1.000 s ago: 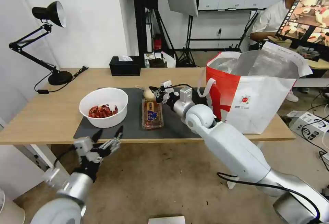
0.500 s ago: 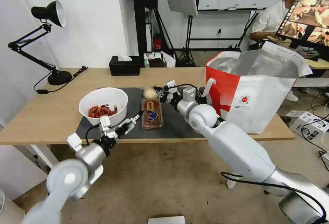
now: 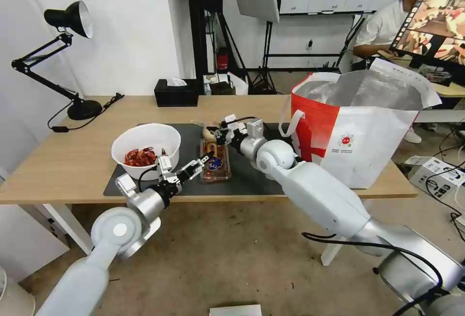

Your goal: Pick up the trash from the table and place it into the takeout bag.

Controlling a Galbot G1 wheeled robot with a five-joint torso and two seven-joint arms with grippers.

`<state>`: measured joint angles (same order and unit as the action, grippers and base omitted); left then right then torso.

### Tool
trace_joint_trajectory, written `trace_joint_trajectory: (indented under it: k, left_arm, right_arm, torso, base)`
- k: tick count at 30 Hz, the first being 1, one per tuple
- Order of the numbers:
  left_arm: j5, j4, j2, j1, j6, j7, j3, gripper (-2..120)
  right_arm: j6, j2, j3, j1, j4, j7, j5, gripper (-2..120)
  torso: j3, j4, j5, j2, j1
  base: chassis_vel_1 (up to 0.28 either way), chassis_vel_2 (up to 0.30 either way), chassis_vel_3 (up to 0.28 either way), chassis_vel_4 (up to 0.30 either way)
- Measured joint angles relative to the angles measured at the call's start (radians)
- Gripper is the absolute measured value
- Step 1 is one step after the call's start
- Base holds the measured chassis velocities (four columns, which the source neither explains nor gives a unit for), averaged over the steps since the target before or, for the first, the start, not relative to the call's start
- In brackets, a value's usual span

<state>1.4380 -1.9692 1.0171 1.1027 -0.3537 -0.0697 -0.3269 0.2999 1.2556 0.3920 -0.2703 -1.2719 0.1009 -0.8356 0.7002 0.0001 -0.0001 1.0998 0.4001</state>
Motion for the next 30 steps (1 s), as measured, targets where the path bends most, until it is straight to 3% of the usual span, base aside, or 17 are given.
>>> trace_joint_trajectory:
  k: [9,30]
  left_arm:
    - [-0.004,0.03,0.012,-0.013,0.005,-0.025,0.01,100]
    - [-0.006,0.062,0.024,-0.037,0.013,-0.058,0.025,100]
  right_arm:
    - [-0.001,0.044,0.032,0.032,0.106,0.017,0.06,0]
    - [0.003,0.05,0.048,0.009,0.116,0.013,0.072,0]
  torso:
    - [0.0,0.0,0.0,0.0,0.0]
    - [0.0,-0.0001,0.0001,0.0,0.0]
  base:
    - [0.0,0.0,0.0,0.0]
    - [0.0,0.0,0.0,0.0]
